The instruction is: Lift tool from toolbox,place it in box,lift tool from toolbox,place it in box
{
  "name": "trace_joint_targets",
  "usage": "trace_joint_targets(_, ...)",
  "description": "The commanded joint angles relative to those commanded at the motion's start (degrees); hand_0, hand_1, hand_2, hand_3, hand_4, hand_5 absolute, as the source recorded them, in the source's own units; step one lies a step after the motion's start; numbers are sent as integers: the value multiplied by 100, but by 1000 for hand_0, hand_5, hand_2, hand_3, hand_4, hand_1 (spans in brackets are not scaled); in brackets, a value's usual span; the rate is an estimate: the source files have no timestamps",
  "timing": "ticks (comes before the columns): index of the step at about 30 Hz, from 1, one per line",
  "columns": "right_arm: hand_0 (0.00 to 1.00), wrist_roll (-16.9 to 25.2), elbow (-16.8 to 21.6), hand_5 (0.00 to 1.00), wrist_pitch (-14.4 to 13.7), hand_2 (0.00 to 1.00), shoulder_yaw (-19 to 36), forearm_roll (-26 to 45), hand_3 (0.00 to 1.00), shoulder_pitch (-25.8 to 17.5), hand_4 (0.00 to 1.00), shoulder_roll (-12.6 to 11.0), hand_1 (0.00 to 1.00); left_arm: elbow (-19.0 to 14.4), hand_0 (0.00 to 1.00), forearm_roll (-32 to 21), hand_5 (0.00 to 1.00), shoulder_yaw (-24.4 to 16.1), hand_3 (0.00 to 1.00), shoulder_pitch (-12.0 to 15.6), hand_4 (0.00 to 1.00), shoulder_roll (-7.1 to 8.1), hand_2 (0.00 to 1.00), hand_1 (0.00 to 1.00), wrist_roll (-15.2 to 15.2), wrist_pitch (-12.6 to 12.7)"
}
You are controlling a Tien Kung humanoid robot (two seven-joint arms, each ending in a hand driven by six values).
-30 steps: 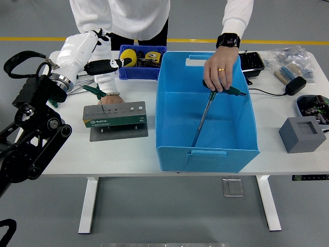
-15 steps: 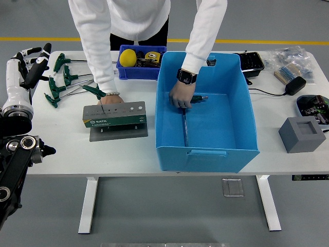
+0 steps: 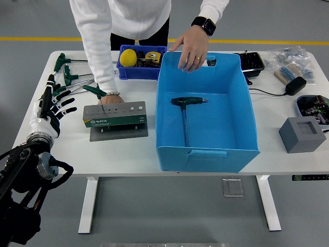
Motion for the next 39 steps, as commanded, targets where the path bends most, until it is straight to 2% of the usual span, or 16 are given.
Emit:
trace_joint_targets(1, 585, -1, 0, 826, 1, 613, 3, -2, 584, 0, 800, 0, 540, 18, 332, -195, 929, 18, 854, 12, 812, 1, 632, 519, -44, 0)
trace_joint_targets(9, 585, -3, 0, 827, 7, 613, -18, -15, 584, 16, 798, -3, 540, 228, 328, -2131, 954, 254, 857, 9, 820, 17, 627, 520, -142, 0)
trace_joint_targets(12, 585, 2, 0, 827, 3, 613, -43, 15, 584, 28, 798, -7, 540, 305, 328, -2647, 954, 373, 857, -56, 820, 31, 627, 520, -206, 0)
trace_joint_targets(15, 585, 5, 0, 828, 1, 615, -66, 34, 584, 42, 797, -12, 541, 370, 328, -2715, 971, 441, 858, -142, 824, 30, 629, 522, -259, -33)
trace_joint_targets(18, 585, 3, 0, 828, 1, 615, -79, 33, 584, 53, 797, -14, 541, 470, 328, -2614, 971, 461, 858, -263, 824, 2, 629, 522, -268, -175)
trace_joint_targets(19, 586, 4, 0, 828, 1, 614, -85, 39, 584, 55, 796, -15, 541, 506, 326, -2565, 998, 463, 861, -302, 833, -7, 632, 522, -261, -212)
trace_joint_targets(26, 586, -1, 0, 828, 8, 614, -97, 21, 584, 78, 796, -23, 541, 784, 328, -2330, 998, 569, 879, -519, 835, 36, 641, 524, -41, -497)
trace_joint_targets(39, 585, -6, 0, 829, 16, 616, -88, -6, 585, 97, 795, -30, 541, 1024, 329, -2403, 998, 755, 885, -671, 835, 39, 648, 531, -47, -604)
